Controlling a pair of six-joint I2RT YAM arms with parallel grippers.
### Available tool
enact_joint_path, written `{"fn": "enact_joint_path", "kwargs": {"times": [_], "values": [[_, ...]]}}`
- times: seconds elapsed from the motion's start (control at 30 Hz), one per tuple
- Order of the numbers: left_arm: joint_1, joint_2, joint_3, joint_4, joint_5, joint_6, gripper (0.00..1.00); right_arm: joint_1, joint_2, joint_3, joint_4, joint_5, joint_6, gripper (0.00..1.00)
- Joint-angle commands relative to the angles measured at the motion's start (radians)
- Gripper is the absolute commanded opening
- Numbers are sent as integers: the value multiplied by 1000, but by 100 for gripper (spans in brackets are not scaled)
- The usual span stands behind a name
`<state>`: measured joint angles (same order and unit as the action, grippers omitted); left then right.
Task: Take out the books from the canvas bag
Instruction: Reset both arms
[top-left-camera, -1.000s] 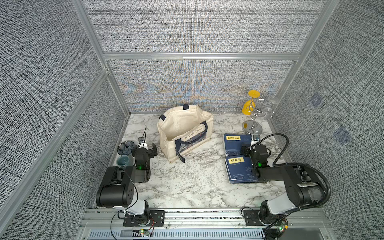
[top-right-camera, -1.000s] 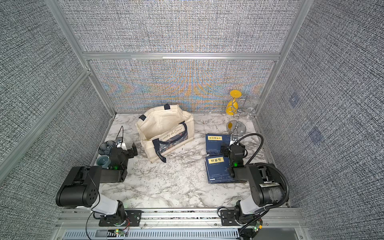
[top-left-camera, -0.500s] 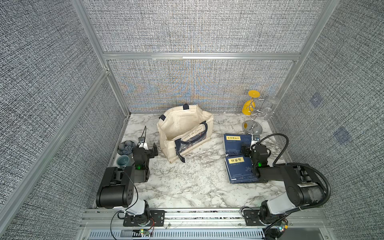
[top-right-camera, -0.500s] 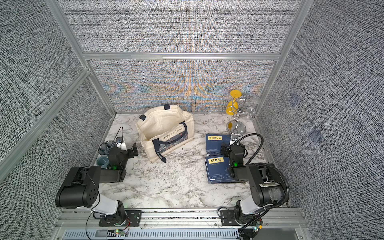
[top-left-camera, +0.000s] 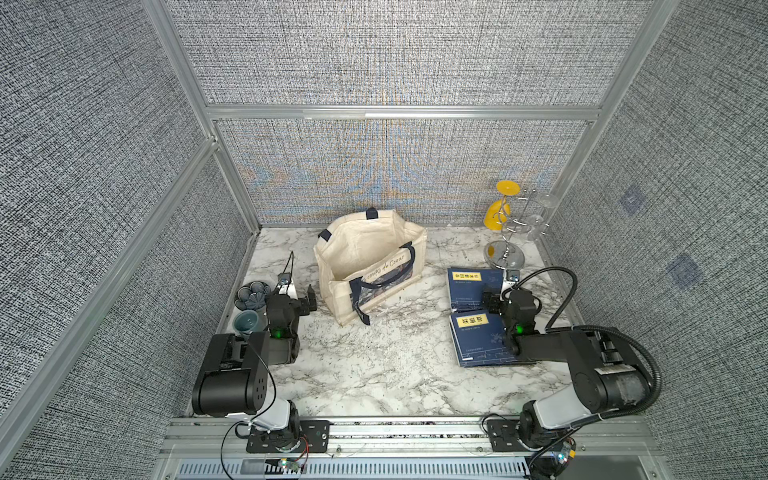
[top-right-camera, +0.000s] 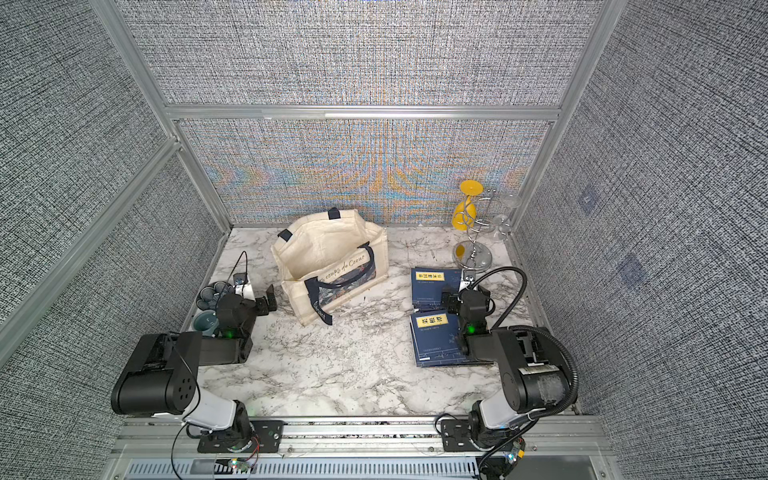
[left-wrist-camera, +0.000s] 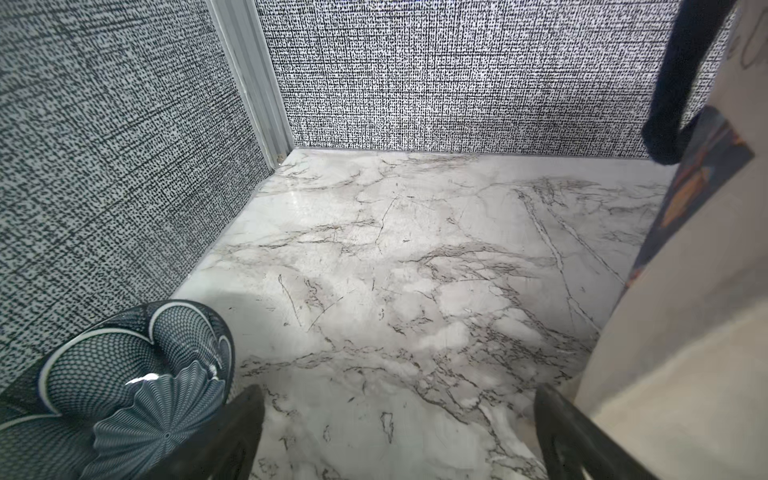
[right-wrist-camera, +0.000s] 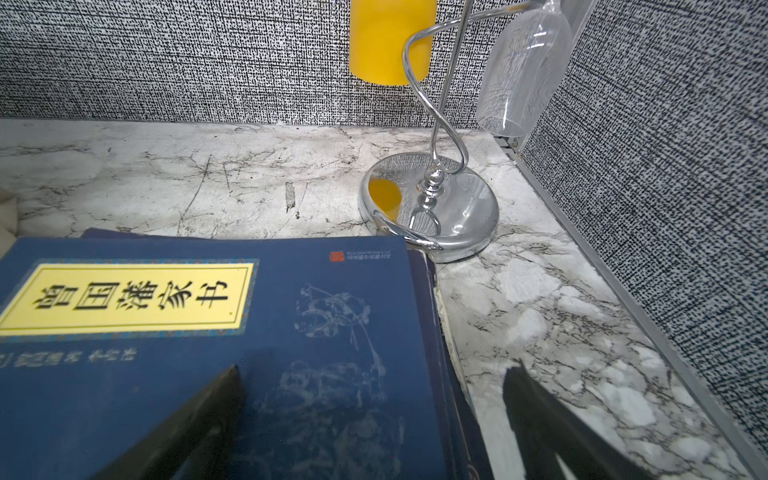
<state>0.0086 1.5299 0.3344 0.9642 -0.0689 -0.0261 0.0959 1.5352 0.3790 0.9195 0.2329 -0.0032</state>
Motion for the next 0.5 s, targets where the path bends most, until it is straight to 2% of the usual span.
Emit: {"fn": "enact_joint_path", "kwargs": {"times": [0.0, 0.2, 0.3, 0.47], "values": [[1, 2, -1, 22, 7, 3, 100, 1, 4, -2, -27, 4, -14, 99], [1, 2, 1, 22, 10, 3, 100, 1, 5, -2, -28, 5, -14, 99], [0, 5, -15, 57, -64, -21, 100, 1, 5, -2, -27, 5, -14, 99], [-1, 2, -14, 48, -57, -20, 100, 1, 3, -2, -27, 4, -14, 99]]}}
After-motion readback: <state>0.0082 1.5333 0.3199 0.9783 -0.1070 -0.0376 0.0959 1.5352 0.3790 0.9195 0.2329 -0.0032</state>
